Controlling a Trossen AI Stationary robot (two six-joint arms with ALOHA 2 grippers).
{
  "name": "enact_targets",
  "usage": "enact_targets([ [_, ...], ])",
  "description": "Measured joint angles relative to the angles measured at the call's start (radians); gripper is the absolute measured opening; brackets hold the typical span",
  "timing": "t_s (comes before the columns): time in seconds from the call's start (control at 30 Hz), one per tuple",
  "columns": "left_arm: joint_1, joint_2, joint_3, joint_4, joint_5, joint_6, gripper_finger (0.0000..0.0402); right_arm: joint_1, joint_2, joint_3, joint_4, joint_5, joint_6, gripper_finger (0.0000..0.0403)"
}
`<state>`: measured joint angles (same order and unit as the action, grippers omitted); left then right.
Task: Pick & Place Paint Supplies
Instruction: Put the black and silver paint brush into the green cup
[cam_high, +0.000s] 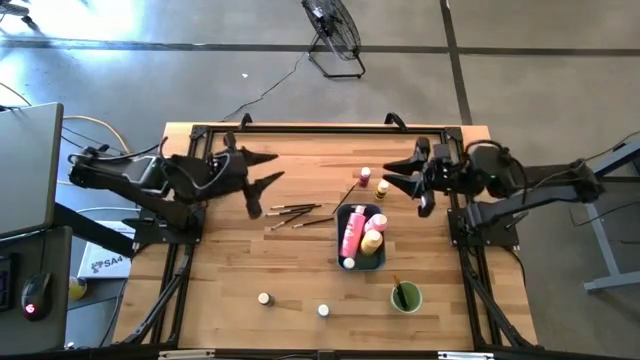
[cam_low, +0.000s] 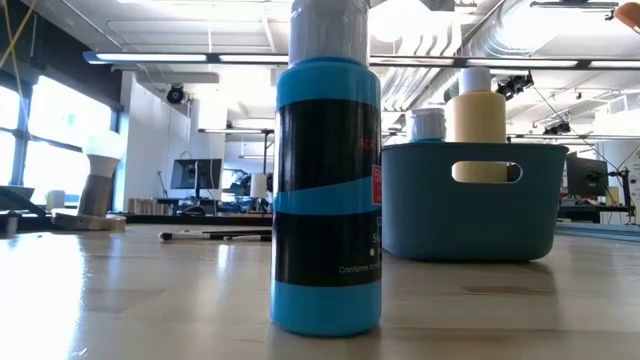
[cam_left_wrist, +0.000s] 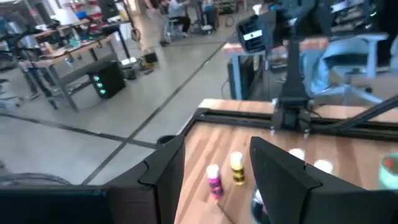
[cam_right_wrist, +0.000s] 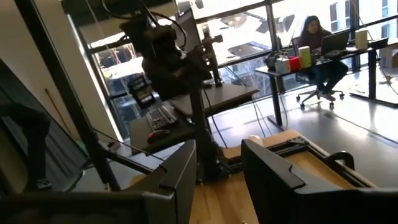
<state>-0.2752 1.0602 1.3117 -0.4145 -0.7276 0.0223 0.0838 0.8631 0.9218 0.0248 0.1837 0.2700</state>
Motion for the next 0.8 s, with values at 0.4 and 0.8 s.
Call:
enact_targets([
  [0.4,0.046,-0.030,-0.002,-0.202,-0.164,0.011,0.0177,-0.189,0.130,0.000,0.174,-0.142,0.051,0.0121],
  [0.8,0.225,-0.115,-0.166,-0.145,-0.083,-0.030,0.0177,-0.258,0.174,0.000,0.222,-0.136,0.090,0.0121],
])
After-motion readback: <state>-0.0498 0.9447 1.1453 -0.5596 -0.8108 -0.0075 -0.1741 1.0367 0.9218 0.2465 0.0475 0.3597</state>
